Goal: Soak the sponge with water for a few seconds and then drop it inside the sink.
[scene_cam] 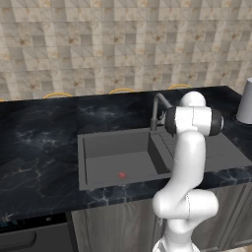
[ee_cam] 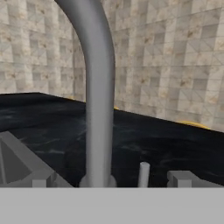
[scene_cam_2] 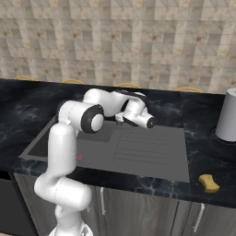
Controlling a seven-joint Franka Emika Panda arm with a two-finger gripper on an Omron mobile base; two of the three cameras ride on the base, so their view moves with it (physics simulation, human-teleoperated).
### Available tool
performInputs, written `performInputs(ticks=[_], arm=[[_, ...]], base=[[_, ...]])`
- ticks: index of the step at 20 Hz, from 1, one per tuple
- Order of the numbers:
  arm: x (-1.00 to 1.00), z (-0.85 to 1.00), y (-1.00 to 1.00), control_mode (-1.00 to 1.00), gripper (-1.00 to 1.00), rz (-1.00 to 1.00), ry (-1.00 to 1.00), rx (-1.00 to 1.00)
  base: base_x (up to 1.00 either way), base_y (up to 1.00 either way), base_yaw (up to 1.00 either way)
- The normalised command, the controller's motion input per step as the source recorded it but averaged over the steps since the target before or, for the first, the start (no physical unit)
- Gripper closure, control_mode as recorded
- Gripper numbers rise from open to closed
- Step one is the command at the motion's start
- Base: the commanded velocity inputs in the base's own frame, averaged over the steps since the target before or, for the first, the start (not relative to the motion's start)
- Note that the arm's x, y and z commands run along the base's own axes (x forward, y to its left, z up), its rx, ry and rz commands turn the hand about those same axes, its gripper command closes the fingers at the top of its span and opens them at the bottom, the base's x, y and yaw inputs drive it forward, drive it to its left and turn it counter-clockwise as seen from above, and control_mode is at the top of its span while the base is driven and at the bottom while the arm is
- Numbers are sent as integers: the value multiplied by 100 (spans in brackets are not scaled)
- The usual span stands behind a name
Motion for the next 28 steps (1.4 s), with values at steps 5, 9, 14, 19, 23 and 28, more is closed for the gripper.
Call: performInputs(ticks=[5, 9, 14, 19, 23, 28], arm=[[26, -3, 0, -100, -100, 0, 0, 0], [14, -9, 0, -100, -100, 0, 0, 0], [3, -9, 0, -100, -100, 0, 0, 0], [2, -10, 0, -100, -100, 0, 0, 0], [4, -10, 0, -100, -100, 0, 0, 0], [7, -5, 0, -100, -100, 0, 0, 0]], base=[[0, 0, 0], [0, 0, 0], [0, 0, 0], [0, 0, 0], [0, 0, 0], [0, 0, 0]])
